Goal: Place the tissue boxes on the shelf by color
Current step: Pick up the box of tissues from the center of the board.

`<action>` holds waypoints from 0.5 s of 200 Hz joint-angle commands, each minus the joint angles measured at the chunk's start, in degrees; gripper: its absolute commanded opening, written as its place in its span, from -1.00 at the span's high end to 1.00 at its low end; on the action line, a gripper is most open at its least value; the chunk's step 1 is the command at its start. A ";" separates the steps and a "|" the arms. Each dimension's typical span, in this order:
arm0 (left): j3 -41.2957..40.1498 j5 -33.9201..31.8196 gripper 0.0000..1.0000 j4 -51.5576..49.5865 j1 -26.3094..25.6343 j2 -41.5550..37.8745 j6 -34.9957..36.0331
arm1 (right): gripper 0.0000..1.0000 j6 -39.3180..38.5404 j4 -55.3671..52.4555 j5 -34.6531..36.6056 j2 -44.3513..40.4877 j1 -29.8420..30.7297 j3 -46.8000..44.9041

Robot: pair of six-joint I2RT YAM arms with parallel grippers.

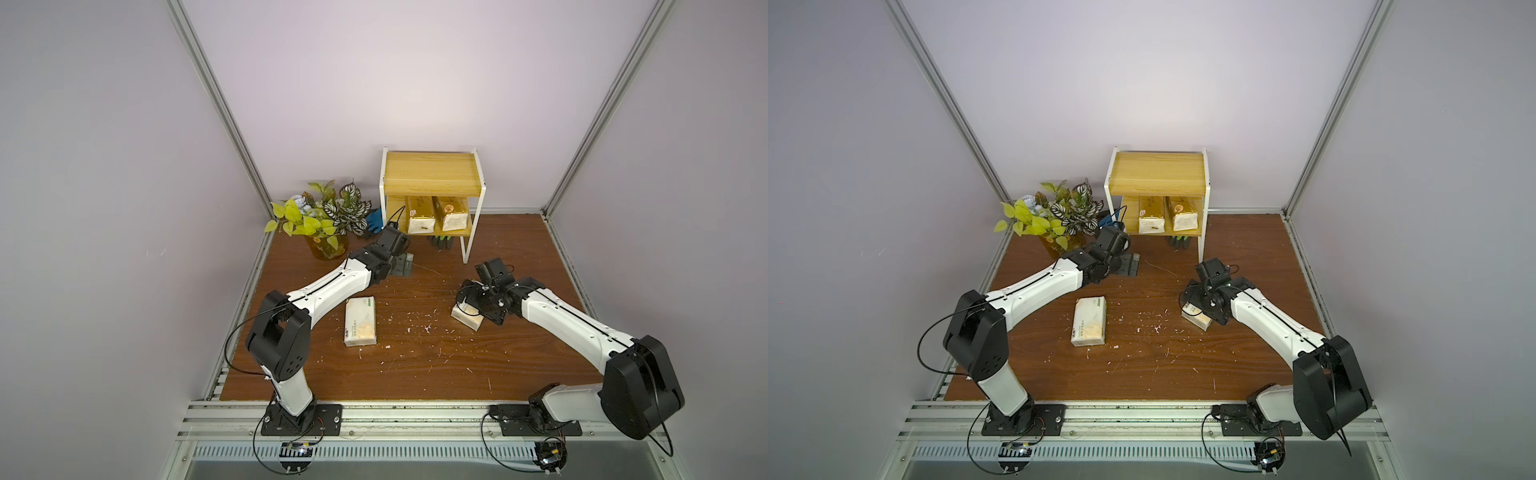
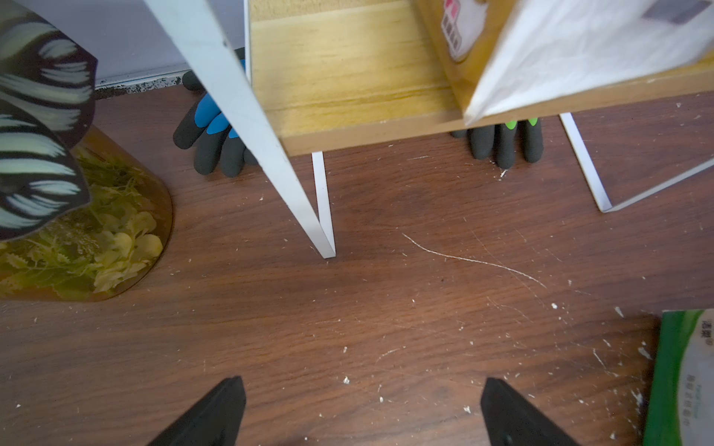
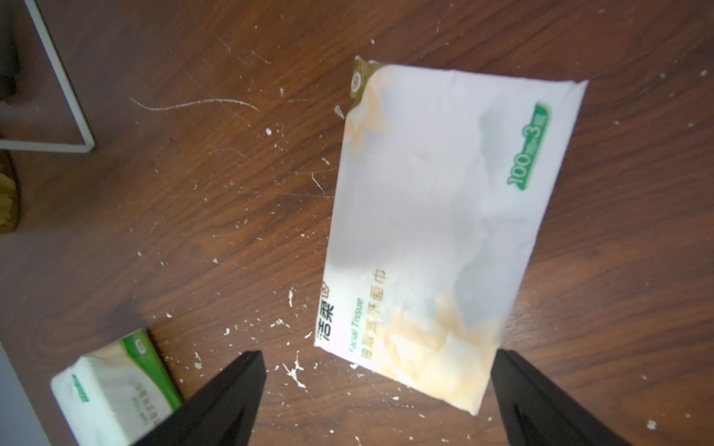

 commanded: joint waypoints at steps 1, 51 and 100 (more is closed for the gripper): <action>-0.71 0.70 -0.99 -0.15 0.76 -1.76 0.30 | -0.99 5.36 -3.89 1.92 1.80 0.16 1.69; -2.75 1.44 -0.99 0.20 0.68 -3.48 0.01 | -0.98 5.42 -4.78 1.27 6.45 0.16 4.49; -4.78 3.04 -0.99 0.91 0.71 -4.43 -0.36 | -0.99 3.25 -7.24 1.60 8.97 0.20 8.36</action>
